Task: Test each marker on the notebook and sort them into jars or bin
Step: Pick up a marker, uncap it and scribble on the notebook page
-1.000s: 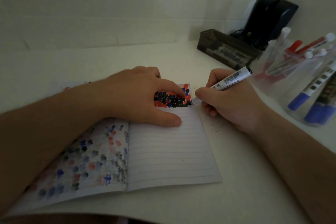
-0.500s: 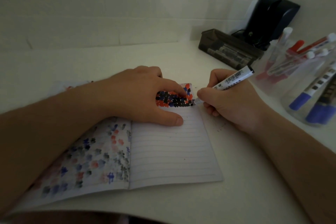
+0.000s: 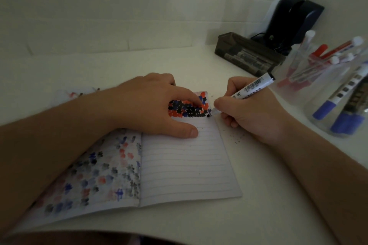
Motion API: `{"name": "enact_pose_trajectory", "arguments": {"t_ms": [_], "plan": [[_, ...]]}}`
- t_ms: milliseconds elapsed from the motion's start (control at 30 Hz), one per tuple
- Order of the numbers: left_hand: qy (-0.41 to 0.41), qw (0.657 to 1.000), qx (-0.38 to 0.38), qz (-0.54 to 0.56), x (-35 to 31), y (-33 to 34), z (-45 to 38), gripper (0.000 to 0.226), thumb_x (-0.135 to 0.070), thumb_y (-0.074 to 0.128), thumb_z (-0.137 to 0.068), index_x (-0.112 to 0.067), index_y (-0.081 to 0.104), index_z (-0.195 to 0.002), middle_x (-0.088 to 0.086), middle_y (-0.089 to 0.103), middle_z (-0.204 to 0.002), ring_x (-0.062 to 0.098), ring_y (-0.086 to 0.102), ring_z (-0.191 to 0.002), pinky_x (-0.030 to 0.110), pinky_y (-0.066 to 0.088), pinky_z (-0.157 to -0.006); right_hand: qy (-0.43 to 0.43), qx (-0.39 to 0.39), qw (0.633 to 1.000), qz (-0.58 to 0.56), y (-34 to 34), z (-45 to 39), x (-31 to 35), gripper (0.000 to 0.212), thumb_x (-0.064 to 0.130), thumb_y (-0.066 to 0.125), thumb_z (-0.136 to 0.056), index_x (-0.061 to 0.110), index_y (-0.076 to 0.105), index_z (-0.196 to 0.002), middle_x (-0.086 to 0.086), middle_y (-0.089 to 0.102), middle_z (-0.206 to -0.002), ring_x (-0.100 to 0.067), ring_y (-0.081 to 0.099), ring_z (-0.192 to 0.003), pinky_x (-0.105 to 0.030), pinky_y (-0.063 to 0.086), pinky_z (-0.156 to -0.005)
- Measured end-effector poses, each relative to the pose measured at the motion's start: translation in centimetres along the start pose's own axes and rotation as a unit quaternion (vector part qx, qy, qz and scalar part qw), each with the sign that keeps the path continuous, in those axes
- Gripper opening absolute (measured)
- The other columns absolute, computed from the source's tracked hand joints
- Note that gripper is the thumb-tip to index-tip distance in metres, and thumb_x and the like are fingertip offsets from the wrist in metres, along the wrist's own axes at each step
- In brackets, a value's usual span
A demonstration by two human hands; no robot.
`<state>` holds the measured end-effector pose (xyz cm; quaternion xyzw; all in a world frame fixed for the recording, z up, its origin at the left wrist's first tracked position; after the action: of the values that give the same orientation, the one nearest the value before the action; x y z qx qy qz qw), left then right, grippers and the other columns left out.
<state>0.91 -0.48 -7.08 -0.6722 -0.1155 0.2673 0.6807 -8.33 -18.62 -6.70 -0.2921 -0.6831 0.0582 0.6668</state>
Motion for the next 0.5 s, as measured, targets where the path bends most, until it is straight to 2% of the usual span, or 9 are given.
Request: {"name": "enact_pose_trajectory", "arguments": {"t_ms": [167, 367, 500], "plan": [[-0.003, 1.000, 0.005, 0.003, -0.12, -0.13, 0.17, 0.082, -0.103, 0.035, -0.058, -0.077, 0.025, -0.135, -0.022, 0.040, -0.102, 0.006, 0.044, -0.099, 0.034, 0.044, -0.084, 0.000, -0.019, 1.000, -0.025, -0.11, -0.28, -0.37, 0.032, 0.004, 0.071, -0.088, 0.010, 0.048, -0.066, -0.011, 0.065, -0.059, -0.024, 0.061, -0.051, -0.029, 0.049, -0.049], [-0.006, 1.000, 0.007, 0.003, -0.22, -0.17, 0.16, 0.082, -0.103, 0.035, -0.058, -0.077, 0.024, -0.135, -0.022, 0.040, -0.104, 0.008, 0.044, -0.101, 0.034, 0.044, -0.086, -0.006, -0.013, 1.000, 0.001, -0.04, -0.23, -0.27, 0.030, 0.004, 0.070, -0.087, 0.009, 0.049, -0.067, -0.012, 0.065, -0.059, -0.019, 0.061, -0.049, -0.030, 0.051, -0.050], [-0.009, 1.000, -0.005, -0.006, -0.26, -0.13, 0.28, 0.077, -0.099, 0.037, -0.067, -0.072, 0.026, -0.138, -0.021, 0.041, -0.104, 0.007, 0.044, -0.100, 0.033, 0.041, -0.081, 0.004, -0.008, 1.000, -0.005, -0.10, -0.14, -0.18, 0.026, 0.001, 0.069, -0.085, -0.002, 0.048, -0.071, -0.021, 0.063, -0.062, -0.019, 0.058, -0.049, -0.030, 0.048, -0.048]]}}
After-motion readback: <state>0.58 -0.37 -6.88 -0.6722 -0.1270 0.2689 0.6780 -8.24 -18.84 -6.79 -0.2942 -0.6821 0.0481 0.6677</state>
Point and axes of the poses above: each hand's wrist, its own z-axis away from the middle knuckle, its own y-axis out of the palm, x = y × z, the point moved 5 cm from there along -z, towards the middle knuckle
